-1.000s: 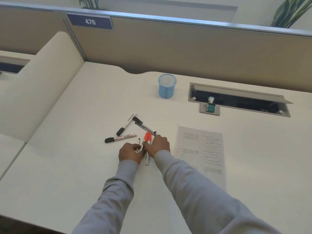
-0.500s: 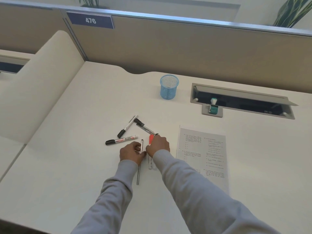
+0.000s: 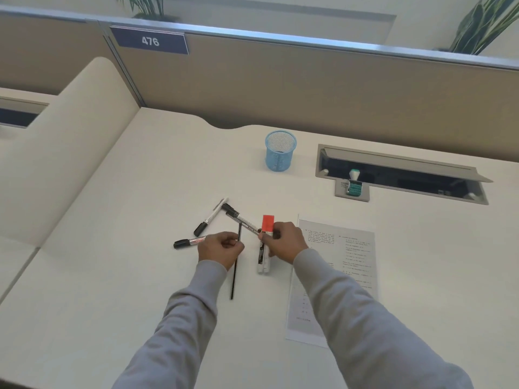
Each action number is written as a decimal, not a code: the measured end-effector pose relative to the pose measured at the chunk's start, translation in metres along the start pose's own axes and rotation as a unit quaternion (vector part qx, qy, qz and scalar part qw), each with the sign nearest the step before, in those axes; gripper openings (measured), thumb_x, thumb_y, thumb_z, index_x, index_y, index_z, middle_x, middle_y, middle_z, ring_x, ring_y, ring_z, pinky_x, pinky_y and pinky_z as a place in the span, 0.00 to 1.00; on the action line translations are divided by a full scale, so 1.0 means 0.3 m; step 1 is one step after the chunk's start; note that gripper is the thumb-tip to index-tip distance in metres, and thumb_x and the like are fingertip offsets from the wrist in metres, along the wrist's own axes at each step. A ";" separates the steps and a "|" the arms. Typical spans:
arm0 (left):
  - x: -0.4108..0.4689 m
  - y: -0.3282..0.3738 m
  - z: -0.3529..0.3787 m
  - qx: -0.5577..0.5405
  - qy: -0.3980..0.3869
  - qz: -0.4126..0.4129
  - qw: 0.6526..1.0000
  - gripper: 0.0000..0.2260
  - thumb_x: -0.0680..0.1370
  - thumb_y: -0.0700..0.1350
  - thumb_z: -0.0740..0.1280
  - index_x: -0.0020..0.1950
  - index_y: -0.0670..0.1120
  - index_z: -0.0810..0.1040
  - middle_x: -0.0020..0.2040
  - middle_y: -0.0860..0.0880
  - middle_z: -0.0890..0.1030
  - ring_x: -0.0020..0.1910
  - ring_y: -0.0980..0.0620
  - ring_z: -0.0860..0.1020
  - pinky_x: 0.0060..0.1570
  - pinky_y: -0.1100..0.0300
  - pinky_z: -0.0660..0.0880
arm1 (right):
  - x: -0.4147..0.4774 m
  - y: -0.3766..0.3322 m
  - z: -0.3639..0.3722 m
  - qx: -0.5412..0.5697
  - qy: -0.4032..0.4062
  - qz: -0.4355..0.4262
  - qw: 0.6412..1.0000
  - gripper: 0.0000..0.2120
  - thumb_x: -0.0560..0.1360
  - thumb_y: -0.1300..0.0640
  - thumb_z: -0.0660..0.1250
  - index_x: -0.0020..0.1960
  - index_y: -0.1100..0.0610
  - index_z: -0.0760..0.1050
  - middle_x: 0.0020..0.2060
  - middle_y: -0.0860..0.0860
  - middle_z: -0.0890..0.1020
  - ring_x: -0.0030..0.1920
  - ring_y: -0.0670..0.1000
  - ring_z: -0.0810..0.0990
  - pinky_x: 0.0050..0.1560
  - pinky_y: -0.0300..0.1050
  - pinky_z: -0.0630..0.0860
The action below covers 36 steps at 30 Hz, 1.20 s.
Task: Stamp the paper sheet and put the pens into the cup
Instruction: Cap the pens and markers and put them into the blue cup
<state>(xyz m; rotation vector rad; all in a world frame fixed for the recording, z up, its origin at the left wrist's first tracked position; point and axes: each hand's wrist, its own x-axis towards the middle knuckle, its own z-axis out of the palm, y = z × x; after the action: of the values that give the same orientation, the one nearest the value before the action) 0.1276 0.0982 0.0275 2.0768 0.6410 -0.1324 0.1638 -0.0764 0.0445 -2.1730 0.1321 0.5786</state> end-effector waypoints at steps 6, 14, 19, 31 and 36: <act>0.072 0.138 -0.019 -0.112 -0.001 0.068 0.991 0.08 0.69 0.40 0.75 0.38 0.55 0.84 0.33 0.51 0.84 0.36 0.50 0.83 0.49 0.58 0.82 | 0.044 0.032 -0.157 0.138 0.092 -0.024 0.986 0.08 0.75 0.56 0.75 0.50 0.60 0.83 0.38 0.54 0.85 0.41 0.55 0.87 0.47 0.51 0.86; 0.196 0.385 -0.024 -0.191 0.020 0.153 0.969 0.04 0.68 0.44 0.75 0.41 0.52 0.85 0.37 0.49 0.86 0.41 0.44 0.85 0.50 0.46 0.83 | 0.146 -0.008 -0.309 0.215 0.202 -0.082 0.952 0.07 0.74 0.55 0.77 0.50 0.55 0.85 0.43 0.54 0.88 0.46 0.56 0.87 0.54 0.60 0.84; 0.270 0.549 -0.024 -0.214 0.067 0.236 0.946 0.06 0.71 0.40 0.75 0.44 0.50 0.84 0.38 0.51 0.85 0.38 0.53 0.84 0.48 0.57 0.83 | 0.219 -0.082 -0.367 0.225 0.255 -0.136 0.931 0.04 0.73 0.53 0.77 0.46 0.45 0.85 0.38 0.46 0.86 0.44 0.51 0.86 0.52 0.60 0.84; 0.398 0.738 0.018 -0.294 0.141 0.334 0.884 0.05 0.72 0.39 0.74 0.47 0.45 0.84 0.39 0.51 0.84 0.37 0.59 0.82 0.42 0.69 0.78 | 0.439 -0.232 -0.417 0.204 0.327 -0.211 0.898 0.07 0.74 0.59 0.76 0.41 0.50 0.81 0.38 0.53 0.85 0.40 0.48 0.82 0.49 0.47 0.83; 0.437 0.683 0.070 -0.258 0.135 0.334 0.897 0.05 0.72 0.38 0.74 0.48 0.41 0.84 0.41 0.48 0.85 0.40 0.57 0.83 0.44 0.67 0.79 | 0.497 -0.212 -0.375 0.152 0.297 -0.197 0.922 0.06 0.72 0.59 0.77 0.49 0.57 0.86 0.40 0.49 0.86 0.39 0.38 0.81 0.43 0.27 0.73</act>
<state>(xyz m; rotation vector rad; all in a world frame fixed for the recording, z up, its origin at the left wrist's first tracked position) 0.3439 0.0433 0.1267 1.6861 0.0657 0.6632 0.3550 -0.1076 0.0823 -1.9264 0.0951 -0.3237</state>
